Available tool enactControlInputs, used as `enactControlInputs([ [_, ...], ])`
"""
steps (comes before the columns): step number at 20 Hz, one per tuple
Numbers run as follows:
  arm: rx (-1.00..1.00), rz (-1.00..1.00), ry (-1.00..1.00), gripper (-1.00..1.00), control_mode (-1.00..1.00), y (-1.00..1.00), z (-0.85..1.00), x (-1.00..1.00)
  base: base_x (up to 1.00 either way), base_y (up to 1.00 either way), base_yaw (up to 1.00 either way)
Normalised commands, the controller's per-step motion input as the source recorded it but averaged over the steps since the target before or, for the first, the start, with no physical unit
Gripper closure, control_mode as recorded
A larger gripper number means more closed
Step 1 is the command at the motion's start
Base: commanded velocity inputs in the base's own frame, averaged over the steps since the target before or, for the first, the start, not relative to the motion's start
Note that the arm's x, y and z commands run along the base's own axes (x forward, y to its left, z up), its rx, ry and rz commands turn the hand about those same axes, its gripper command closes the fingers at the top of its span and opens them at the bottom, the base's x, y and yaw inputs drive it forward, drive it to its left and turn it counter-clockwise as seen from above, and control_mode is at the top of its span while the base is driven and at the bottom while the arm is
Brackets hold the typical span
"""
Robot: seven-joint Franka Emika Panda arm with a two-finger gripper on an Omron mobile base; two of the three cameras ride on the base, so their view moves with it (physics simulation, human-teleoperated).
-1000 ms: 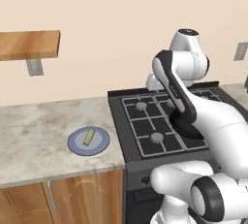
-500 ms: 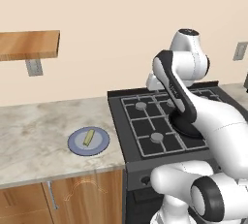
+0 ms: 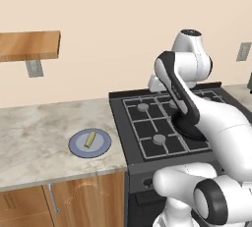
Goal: Pick up the butter stick and place it in the pan. Then turn on the burner for the pan.
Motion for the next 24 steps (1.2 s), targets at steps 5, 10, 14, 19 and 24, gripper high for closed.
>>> enactControlInputs([
  [5, -0.03, 0.03, 0.00, -1.00, -1.00, 0.94, -0.30, 0.10, 0.00, 0.00, 0.00],
  [10, 0.00, 0.00, 0.01, -1.00, -1.00, 0.95, -0.40, 0.09, 0.00, 0.00, 0.00],
  [14, 0.01, -0.06, 0.00, -1.00, -1.00, 0.86, -0.61, 0.00, 0.00, 0.00, 0.00],
  [19, 0.00, -0.19, 0.00, -1.00, -1.00, 0.80, -0.58, -0.01, 0.00, 0.00, 0.00],
  [24, 0.00, -0.02, 0.14, -1.00, -1.00, 0.25, -0.42, 0.03, 0.00, 0.00, 0.00],
])
